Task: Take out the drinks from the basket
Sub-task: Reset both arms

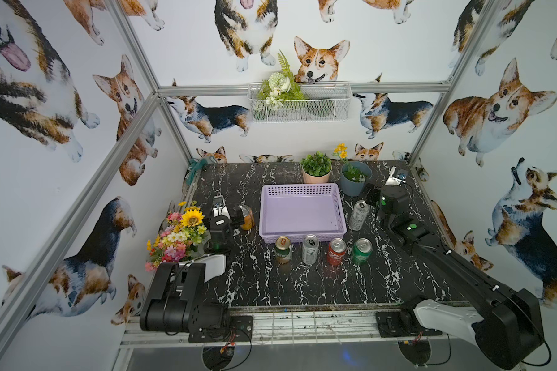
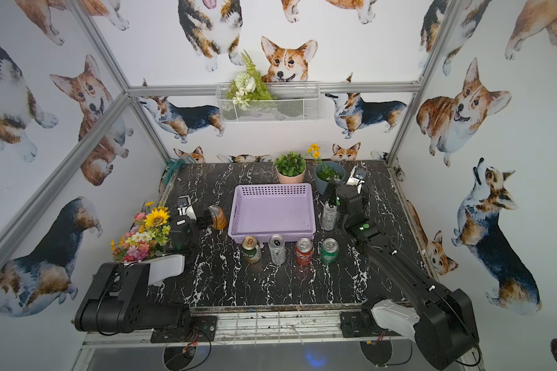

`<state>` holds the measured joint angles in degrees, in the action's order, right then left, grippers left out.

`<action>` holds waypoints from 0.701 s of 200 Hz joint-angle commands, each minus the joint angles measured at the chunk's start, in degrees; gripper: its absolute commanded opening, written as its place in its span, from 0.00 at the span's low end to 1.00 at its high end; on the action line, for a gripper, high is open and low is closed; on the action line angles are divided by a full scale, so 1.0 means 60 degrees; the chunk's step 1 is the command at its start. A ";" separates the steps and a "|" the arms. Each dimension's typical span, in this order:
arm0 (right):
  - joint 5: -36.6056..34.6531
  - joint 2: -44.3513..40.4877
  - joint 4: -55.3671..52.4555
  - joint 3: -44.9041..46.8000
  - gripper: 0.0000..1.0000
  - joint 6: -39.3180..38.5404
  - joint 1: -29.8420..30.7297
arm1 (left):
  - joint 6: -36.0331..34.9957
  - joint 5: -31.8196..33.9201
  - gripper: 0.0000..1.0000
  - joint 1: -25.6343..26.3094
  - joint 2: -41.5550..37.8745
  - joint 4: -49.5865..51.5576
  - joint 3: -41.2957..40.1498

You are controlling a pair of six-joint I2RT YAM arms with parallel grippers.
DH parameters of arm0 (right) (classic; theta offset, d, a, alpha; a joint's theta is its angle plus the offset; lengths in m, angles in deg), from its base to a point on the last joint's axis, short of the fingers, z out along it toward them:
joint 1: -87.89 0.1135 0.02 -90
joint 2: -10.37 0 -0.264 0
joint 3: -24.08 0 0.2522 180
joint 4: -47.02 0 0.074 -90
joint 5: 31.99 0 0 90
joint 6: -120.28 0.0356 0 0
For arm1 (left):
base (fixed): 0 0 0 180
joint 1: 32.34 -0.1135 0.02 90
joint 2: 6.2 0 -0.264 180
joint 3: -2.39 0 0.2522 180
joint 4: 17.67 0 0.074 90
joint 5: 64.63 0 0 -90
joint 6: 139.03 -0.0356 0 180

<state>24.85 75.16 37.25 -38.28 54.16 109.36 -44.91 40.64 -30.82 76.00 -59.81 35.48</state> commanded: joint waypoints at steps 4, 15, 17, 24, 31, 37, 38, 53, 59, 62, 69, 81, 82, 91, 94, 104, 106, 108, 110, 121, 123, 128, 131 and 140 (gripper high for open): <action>-0.0009 -0.0043 0.0112 0.0078 1.00 -0.0063 -0.0031 | -0.0341 -0.0768 1.00 -0.0023 0.0555 -0.0573 -0.0168; -0.0035 -0.0378 0.0125 0.0144 1.00 -0.0109 -0.0053 | -0.0417 -0.0998 1.00 -0.0026 0.0849 -0.1034 -0.0307; -0.0045 -0.0383 0.0126 0.0163 1.00 -0.0101 -0.0061 | -0.0451 -0.1052 0.99 -0.0028 0.0910 -0.1137 -0.0333; -0.0081 -0.0423 0.0155 0.0209 1.00 -0.0113 -0.0085 | -0.0575 -0.1296 1.00 -0.0020 0.1071 -0.1490 -0.0428; -0.0064 -0.0454 0.0183 0.0251 1.00 -0.0131 -0.0108 | -0.0665 -0.1511 1.00 -0.0012 0.1136 -0.1601 -0.0475; 0.0004 -0.0494 0.0240 0.0311 1.00 -0.0167 -0.0156 | -0.0672 -0.1534 1.00 -0.0024 0.1180 -0.1739 -0.0524; 0.0019 -0.0491 0.0264 0.0316 1.00 -0.0169 -0.0161 | -0.0664 -0.1534 1.00 -0.0014 0.1190 -0.1756 -0.0533; 0.0299 -0.0544 0.0409 0.0494 1.00 -0.0271 -0.0306 | -0.0657 -0.1493 1.00 -0.0026 0.1241 -0.2027 -0.0622; 0.0467 -0.0567 0.0454 0.0550 1.00 -0.0302 -0.0382 | -0.0657 -0.1504 1.00 -0.0025 0.1243 -0.2011 -0.0629; 0.0561 -0.0572 0.0462 0.0586 1.00 -0.0316 -0.0420 | -0.0657 -0.1504 1.00 -0.0020 0.1232 -0.2020 -0.0622; 0.0729 -0.0572 0.0467 0.0627 1.00 -0.0332 -0.0513 | -0.0657 -0.1504 1.00 -0.0018 0.1219 -0.2036 -0.0643; 0.0850 -0.0553 0.0435 0.0707 1.00 -0.0318 -0.0695 | -0.0663 -0.1486 1.00 -0.0010 0.1220 -0.2071 -0.0671; 0.0860 -0.0549 0.0434 0.0712 1.00 -0.0325 -0.0709 | -0.0660 -0.1488 1.00 -0.0007 0.1224 -0.2076 -0.0672; 0.0925 -0.0549 0.0455 0.0777 1.00 -0.0402 -0.0831 | -0.0661 -0.1476 1.00 -0.0005 0.1227 -0.2120 -0.0687; 0.0952 -0.0548 0.0482 0.0801 1.00 -0.0451 -0.0870 | -0.0676 -0.1457 1.00 0.0003 0.1228 -0.2147 -0.0688; 0.1012 -0.0548 0.0626 0.0924 1.00 -0.0611 -0.1024 | -0.0687 -0.1425 1.00 0.0017 0.1242 -0.2182 -0.0717; 0.1023 -0.0557 0.0636 0.0963 1.00 -0.0640 -0.1058 | -0.0687 -0.1408 1.00 0.0027 0.1243 -0.2182 -0.0710; 0.1040 -0.0559 0.0660 0.0984 1.00 -0.0666 -0.1099 | -0.0694 -0.1414 1.00 0.0029 0.1235 -0.2182 -0.0704; 0.1051 -0.0556 0.0684 0.1022 1.00 -0.0698 -0.1139 | -0.0699 -0.1398 1.00 0.0048 0.1241 -0.2172 -0.0699; 0.1189 -0.0578 0.0846 0.1198 1.00 -0.0847 -0.1366 | -0.0716 -0.1342 1.00 0.0080 0.1257 -0.2184 -0.0690; 0.1221 -0.0583 0.0889 0.1236 1.00 -0.0886 -0.1415 | -0.0716 -0.1332 1.00 0.0083 0.1257 -0.2190 -0.0688; 0.1293 -0.0608 0.1054 0.1376 1.00 -0.0992 -0.1518 | -0.0709 -0.1343 1.00 0.0081 0.1250 -0.2183 -0.0699; 0.1320 -0.0628 0.1189 0.1492 1.00 -0.1050 -0.1584 | -0.0715 -0.1338 1.00 0.0083 0.1253 -0.2194 -0.0691; 0.1309 -0.0709 0.1736 0.1906 1.00 -0.1329 -0.1731 | -0.0716 -0.1339 1.00 0.0086 0.1243 -0.2195 -0.0700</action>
<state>31.21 71.84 39.89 -30.41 50.62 100.88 -47.14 32.44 -30.41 83.14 -77.36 31.57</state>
